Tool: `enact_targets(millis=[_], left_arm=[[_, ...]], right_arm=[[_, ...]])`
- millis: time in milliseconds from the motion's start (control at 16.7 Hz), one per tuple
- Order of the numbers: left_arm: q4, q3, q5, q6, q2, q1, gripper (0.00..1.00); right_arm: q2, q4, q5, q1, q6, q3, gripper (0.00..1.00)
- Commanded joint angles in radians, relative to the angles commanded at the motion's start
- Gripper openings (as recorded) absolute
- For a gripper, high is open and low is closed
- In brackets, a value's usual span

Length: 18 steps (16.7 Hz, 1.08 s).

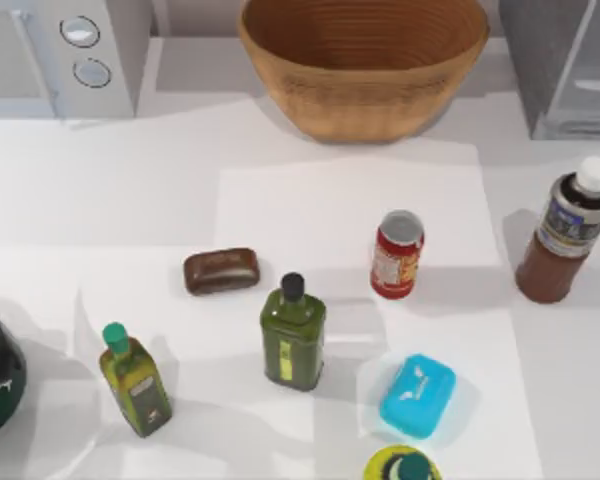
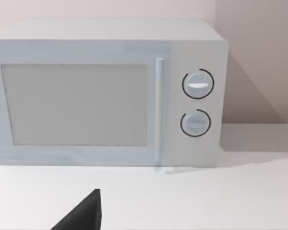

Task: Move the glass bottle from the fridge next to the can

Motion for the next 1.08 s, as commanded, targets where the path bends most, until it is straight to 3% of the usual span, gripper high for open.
enact_targets(millis=[660,840,1080], left_arm=[[0.0,0.0,0.0,0.0,0.0,0.0,1.0],[0.0,0.0,0.0,0.0,0.0,0.0,1.0],[0.0,0.0,0.0,0.0,0.0,0.0,1.0]], right_arm=[[0.009,0.744,0.121,0.554,0.914,-0.016,1.0],[0.007,0.879,0.142,0.656,1.059,-0.018,1.0],[0.005,0.927,0.15,0.695,1.107,-0.02,1.0]])
